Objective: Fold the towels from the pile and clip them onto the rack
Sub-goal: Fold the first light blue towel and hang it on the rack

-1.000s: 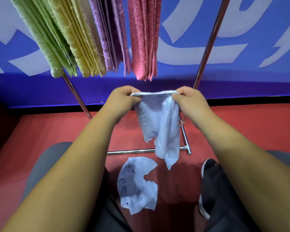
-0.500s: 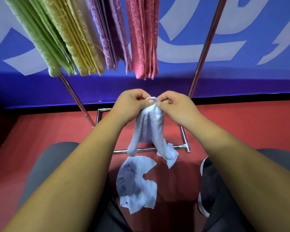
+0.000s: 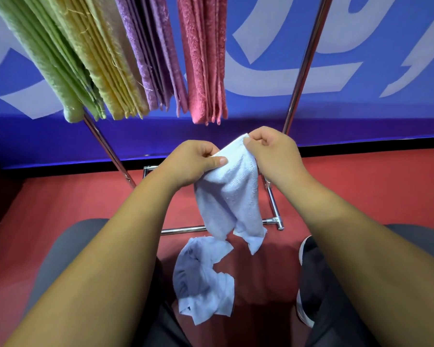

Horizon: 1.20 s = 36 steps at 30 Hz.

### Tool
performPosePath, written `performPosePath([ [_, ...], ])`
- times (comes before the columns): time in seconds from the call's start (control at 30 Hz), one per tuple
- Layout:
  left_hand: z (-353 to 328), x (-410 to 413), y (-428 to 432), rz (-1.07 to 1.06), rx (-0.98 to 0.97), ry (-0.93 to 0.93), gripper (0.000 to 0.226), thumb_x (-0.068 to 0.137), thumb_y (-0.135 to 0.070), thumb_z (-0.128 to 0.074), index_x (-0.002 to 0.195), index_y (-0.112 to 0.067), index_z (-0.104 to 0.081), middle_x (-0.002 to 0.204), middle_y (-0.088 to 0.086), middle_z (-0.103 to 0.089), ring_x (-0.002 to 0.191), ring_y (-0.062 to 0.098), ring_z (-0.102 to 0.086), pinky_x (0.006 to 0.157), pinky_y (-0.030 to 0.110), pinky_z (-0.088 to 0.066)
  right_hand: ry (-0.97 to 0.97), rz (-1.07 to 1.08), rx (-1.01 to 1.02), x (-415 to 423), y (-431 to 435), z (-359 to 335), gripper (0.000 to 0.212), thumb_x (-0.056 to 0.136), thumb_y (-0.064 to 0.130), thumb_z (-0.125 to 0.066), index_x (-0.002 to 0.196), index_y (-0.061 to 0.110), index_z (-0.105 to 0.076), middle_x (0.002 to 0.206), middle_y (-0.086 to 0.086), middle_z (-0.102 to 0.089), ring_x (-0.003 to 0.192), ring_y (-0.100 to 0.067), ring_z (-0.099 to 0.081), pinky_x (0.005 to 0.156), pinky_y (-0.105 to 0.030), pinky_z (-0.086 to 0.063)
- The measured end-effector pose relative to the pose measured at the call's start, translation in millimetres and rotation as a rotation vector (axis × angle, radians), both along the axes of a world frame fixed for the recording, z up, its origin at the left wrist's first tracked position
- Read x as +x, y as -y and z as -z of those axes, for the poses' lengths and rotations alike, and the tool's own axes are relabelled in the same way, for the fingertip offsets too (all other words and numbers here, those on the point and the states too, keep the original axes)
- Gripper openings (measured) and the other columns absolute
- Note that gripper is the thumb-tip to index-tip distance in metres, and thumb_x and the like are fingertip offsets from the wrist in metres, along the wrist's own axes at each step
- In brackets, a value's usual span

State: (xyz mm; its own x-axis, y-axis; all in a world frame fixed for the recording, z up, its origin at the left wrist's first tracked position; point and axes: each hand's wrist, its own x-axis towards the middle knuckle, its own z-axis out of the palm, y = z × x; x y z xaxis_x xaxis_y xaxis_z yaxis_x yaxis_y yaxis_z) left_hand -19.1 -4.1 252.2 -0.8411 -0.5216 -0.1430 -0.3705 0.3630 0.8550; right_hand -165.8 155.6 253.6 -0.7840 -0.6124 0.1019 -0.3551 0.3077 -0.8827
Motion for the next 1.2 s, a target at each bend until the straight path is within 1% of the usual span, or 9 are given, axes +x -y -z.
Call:
performPosePath([
  [0.23,-0.7,5.6,13.3,-0.09,-0.229,0.178,0.026,0.092,-0.038,-0.08,0.08,-0.017,-0.072,0.071,-0.005,-0.062,0.065,0.013,-0.052,0.061,0.029,-0.043,0.03,0.244,-0.024,-16.4,-6.3,-5.6,0.019,0.096,0.031,-0.065,0.084,0.018,-0.072,0.074,0.01,-0.066,0.074,-0.01,-0.059,0.075,-0.028,-0.046],
  [0.33,3.9,6.6,20.1,-0.191,-0.178,0.138,0.026,0.089,-0.036,-0.084,0.084,-0.013,-0.072,0.071,-0.005,-0.062,0.066,0.014,-0.052,0.061,0.029,-0.043,0.0,0.271,0.014,-15.1,-6.9,-7.2,0.021,0.095,0.029,-0.06,0.084,0.014,-0.071,0.077,0.004,-0.069,0.079,-0.018,-0.062,0.082,-0.034,-0.053],
  [0.43,3.7,3.9,14.0,-0.179,-0.038,0.029,0.023,0.087,-0.033,-0.087,0.083,-0.014,-0.074,0.069,-0.007,-0.063,0.064,0.011,-0.052,0.068,0.029,-0.046,0.003,0.156,0.054,-3.3,-5.4,-8.8,0.019,0.092,0.034,-0.06,0.085,0.021,-0.071,0.076,0.009,-0.071,0.078,-0.016,-0.067,0.087,-0.041,-0.06],
  [0.57,0.6,-1.9,-3.9,-0.081,0.042,-0.095,0.013,0.091,-0.022,-0.084,0.086,-0.013,-0.077,0.074,-0.001,-0.068,0.068,0.011,-0.057,0.069,0.029,-0.05,0.075,-0.075,0.073,17.7,-2.5,1.2,0.019,0.085,0.05,-0.066,0.089,0.033,-0.073,0.079,0.005,-0.077,0.08,-0.023,-0.077,0.079,-0.053,-0.065],
  [0.7,1.1,-5.4,-10.3,-0.031,0.005,-0.089,0.008,0.095,-0.014,-0.077,0.087,-0.014,-0.077,0.075,0.0,-0.069,0.068,0.011,-0.056,0.069,0.03,-0.048,0.151,-0.138,0.034,26.0,1.6,4.0,0.007,0.099,0.02,-0.071,0.098,0.019,-0.078,0.08,-0.005,-0.077,0.069,-0.023,-0.076,0.068,-0.053,-0.068],
  [0.8,2.0,-4.8,-6.7,0.009,0.004,-0.055,0.01,0.096,-0.011,-0.074,0.091,-0.019,-0.079,0.081,-0.001,-0.073,0.072,0.011,-0.06,0.074,0.033,-0.051,0.228,-0.178,0.034,22.7,1.3,3.3,0.01,0.102,0.013,-0.07,0.106,0.01,-0.079,0.083,-0.008,-0.078,0.07,-0.018,-0.074,0.071,-0.049,-0.068],
  [1.03,-4.4,-2.9,-9.0,0.004,0.052,-0.04,0.009,0.09,-0.009,-0.081,0.092,-0.018,-0.08,0.089,0.008,-0.081,0.074,0.012,-0.069,0.079,0.035,-0.057,-0.055,-0.164,0.125,16.8,-0.1,2.9,0.016,0.091,0.037,-0.071,0.088,0.023,-0.078,0.075,0.001,-0.076,0.075,-0.025,-0.076,0.074,-0.052,-0.065],
  [1.13,-6.1,-2.6,-7.6,-0.004,0.029,-0.021,0.008,0.088,-0.014,-0.084,0.092,-0.018,-0.08,0.09,0.008,-0.082,0.076,0.012,-0.071,0.082,0.038,-0.06,-0.122,-0.14,0.146,13.3,-0.2,1.9,0.016,0.092,0.033,-0.07,0.087,0.021,-0.077,0.071,0.002,-0.072,0.075,-0.024,-0.073,0.076,-0.047,-0.062],
  [1.2,-7.1,-1.6,-2.8,0.009,-0.107,0.047,0.009,0.086,-0.019,-0.087,0.09,-0.02,-0.079,0.088,0.006,-0.08,0.074,0.011,-0.067,0.08,0.036,-0.059,-0.167,-0.076,0.135,9.1,-1.0,1.9,0.016,0.093,0.027,-0.069,0.086,0.015,-0.076,0.07,0.0,-0.071,0.074,-0.025,-0.071,0.077,-0.044,-0.059],
])
